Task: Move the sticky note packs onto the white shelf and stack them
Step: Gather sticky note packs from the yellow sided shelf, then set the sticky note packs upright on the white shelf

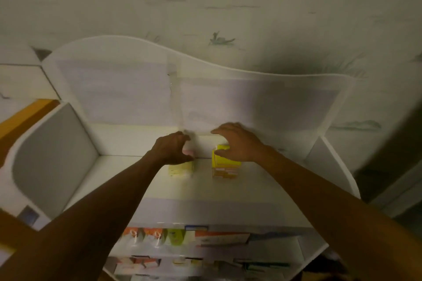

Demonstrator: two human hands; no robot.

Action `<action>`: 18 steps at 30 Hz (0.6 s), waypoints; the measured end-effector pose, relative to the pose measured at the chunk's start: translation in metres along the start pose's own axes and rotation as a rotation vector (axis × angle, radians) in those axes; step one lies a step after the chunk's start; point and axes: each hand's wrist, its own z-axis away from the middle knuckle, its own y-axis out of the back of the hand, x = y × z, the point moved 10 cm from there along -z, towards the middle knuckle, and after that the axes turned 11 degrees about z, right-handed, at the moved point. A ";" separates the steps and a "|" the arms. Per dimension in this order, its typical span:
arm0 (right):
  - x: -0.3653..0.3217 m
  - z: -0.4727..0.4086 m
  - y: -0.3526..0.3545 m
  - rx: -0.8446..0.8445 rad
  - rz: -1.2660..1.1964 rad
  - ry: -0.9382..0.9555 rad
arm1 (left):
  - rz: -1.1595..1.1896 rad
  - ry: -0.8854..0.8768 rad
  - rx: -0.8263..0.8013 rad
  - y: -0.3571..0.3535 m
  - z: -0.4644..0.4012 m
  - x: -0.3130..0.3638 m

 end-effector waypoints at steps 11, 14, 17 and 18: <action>-0.102 -0.040 0.100 0.006 0.120 0.256 | -0.042 0.118 0.184 0.126 0.064 -0.046; -0.138 -0.053 0.113 0.007 0.111 0.279 | -0.082 0.185 0.213 0.155 0.090 -0.075; -0.178 -0.065 0.122 0.014 0.106 0.305 | -0.072 0.232 0.252 0.183 0.118 -0.106; -0.193 -0.069 0.125 0.017 0.108 0.312 | -0.073 0.246 0.261 0.191 0.129 -0.119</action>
